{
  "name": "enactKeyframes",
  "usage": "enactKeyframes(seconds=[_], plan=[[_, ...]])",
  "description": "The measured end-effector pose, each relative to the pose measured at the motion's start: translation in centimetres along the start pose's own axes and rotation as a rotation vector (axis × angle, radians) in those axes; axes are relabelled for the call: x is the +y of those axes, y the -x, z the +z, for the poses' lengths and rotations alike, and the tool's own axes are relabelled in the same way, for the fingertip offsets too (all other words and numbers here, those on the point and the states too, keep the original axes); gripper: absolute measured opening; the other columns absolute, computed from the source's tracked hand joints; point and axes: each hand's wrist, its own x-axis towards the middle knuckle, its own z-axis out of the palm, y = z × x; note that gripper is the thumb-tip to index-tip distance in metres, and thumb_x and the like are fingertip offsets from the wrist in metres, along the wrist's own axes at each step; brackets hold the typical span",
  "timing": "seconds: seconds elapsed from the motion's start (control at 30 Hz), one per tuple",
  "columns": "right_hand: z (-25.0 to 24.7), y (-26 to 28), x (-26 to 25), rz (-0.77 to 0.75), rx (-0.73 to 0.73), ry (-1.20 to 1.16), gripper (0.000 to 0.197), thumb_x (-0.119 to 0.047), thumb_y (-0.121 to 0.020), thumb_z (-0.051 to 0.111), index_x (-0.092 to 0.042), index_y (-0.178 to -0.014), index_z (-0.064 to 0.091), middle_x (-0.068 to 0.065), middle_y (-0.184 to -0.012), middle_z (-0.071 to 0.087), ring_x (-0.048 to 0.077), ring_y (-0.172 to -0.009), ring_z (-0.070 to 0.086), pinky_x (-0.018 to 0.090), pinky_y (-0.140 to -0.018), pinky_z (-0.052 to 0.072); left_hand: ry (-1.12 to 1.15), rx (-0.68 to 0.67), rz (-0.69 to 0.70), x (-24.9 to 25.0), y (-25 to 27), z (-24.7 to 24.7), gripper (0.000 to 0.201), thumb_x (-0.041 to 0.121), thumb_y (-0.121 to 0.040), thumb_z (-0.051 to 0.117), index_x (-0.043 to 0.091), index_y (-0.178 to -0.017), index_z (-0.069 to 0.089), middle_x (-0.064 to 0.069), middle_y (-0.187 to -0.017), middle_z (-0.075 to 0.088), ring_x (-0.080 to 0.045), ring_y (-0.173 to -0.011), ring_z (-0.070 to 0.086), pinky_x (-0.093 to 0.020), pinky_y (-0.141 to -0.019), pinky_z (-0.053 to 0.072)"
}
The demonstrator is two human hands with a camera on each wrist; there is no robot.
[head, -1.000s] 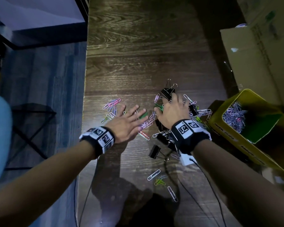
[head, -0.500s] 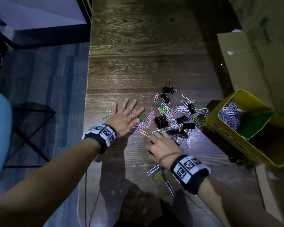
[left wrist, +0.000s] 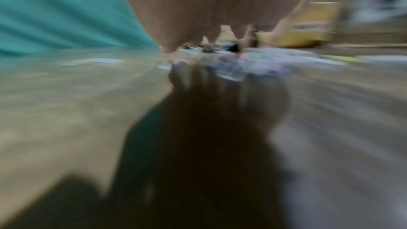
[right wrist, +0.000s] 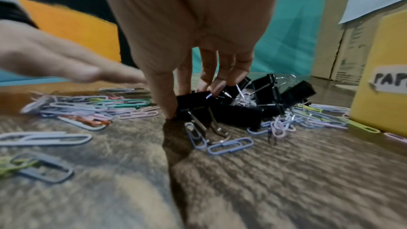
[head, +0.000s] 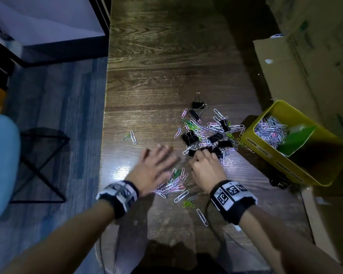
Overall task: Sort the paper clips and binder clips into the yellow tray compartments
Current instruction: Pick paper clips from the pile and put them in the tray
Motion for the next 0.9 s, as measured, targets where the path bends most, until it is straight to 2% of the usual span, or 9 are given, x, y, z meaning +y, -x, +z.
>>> enactKeyframes(seconds=[0.07,0.13,0.27,0.37,0.47,0.6,0.67,0.8,0.9], plan=[[0.4,0.0,0.1,-0.01,0.02,0.007,0.023,-0.012,-0.082,0.058,-0.009,-0.103,0.068,0.011,-0.112,0.056,0.03,-0.107,0.046,0.042,-0.089,0.036,0.13,0.12,-0.295,-2.7,-1.6,-1.3,0.055,0.056,-0.095,0.013,0.037,-0.147,0.012,0.003,-0.155,-0.007,-0.024,-0.144,-0.003,-0.057,-0.113,0.002],[0.5,0.2,0.3,-0.015,0.027,-0.006,0.026,-0.012,-0.086,0.055,-0.01,-0.11,0.064,0.011,-0.116,0.053,0.03,-0.111,0.045,0.043,-0.093,0.035,0.198,0.046,-0.458,-4.5,-2.5,-1.9,0.056,0.052,-0.096,0.02,0.033,-0.147,0.008,0.0,-0.156,-0.01,-0.023,-0.144,-0.009,-0.052,-0.113,-0.003],[0.8,0.9,0.6,-0.041,0.029,-0.036,0.034,-0.016,-0.085,0.06,-0.013,-0.119,0.059,0.012,-0.123,0.051,0.029,-0.116,0.044,0.043,-0.095,0.036,0.097,-0.081,-0.259,-2.3,-1.9,-0.8,0.08,0.069,-0.079,-0.01,0.029,-0.147,-0.001,-0.01,-0.155,-0.015,-0.023,-0.141,-0.019,-0.046,-0.111,-0.013],[0.7,2.8,1.2,-0.098,0.088,-0.067,0.037,-0.019,-0.07,0.075,-0.015,-0.107,0.067,0.011,-0.119,0.057,0.028,-0.113,0.05,0.042,-0.091,0.046,0.039,-0.134,-0.138,2.0,0.2,1.0,0.075,0.064,-0.074,-0.028,0.03,-0.141,-0.016,-0.007,-0.15,-0.025,-0.023,-0.137,-0.026,-0.045,-0.112,-0.015],[1.5,5.8,1.9,-0.18,0.198,-0.175,0.024,-0.03,-0.068,0.076,-0.019,-0.088,0.069,0.002,-0.098,0.063,0.019,-0.094,0.053,0.032,-0.079,0.047,0.071,-0.176,-0.099,5.9,2.1,2.4,0.066,0.059,-0.079,-0.023,0.032,-0.14,-0.019,-0.002,-0.15,-0.025,-0.021,-0.139,-0.025,-0.046,-0.115,-0.012],[2.8,9.6,2.0,-0.238,-0.286,-0.262,0.027,-0.045,-0.086,0.058,-0.021,-0.098,0.061,0.0,-0.114,0.061,0.026,-0.104,0.059,0.036,-0.085,0.049,0.088,-0.174,-0.067,9.8,3.2,3.9,0.066,0.057,-0.083,-0.019,0.03,-0.143,-0.012,-0.001,-0.153,-0.019,-0.022,-0.141,-0.02,-0.046,-0.114,-0.016],[3.3,10.4,1.5,-0.264,-0.386,-0.2,0.03,-0.045,-0.09,0.052,-0.022,-0.108,0.057,-0.001,-0.121,0.056,0.025,-0.109,0.056,0.034,-0.088,0.044,0.112,-0.193,-0.027,11.3,3.3,4.0,0.062,0.055,-0.088,-0.01,0.028,-0.144,-0.009,0.002,-0.152,-0.019,-0.02,-0.141,-0.02,-0.044,-0.114,-0.015],[4.1,9.8,1.0,-0.221,-0.274,-0.268,0.025,-0.035,-0.094,0.049,-0.022,-0.112,0.06,-0.001,-0.12,0.056,0.024,-0.109,0.056,0.031,-0.084,0.043,0.322,-0.107,0.063,12.0,3.7,3.1,0.061,0.051,-0.093,0.009,0.025,-0.148,0.01,0.008,-0.154,-0.009,-0.01,-0.142,-0.013,-0.037,-0.114,-0.013],[4.2,9.2,1.7,-0.179,-0.058,-0.37,0.023,-0.035,-0.085,0.064,-0.021,-0.103,0.06,0.0,-0.115,0.055,0.023,-0.103,0.058,0.031,-0.081,0.049,0.396,0.115,-0.048,10.2,4.7,2.2,0.056,0.048,-0.094,0.034,0.024,-0.143,0.028,-0.001,-0.153,0.022,-0.018,-0.141,0.018,-0.049,-0.115,0.02]])
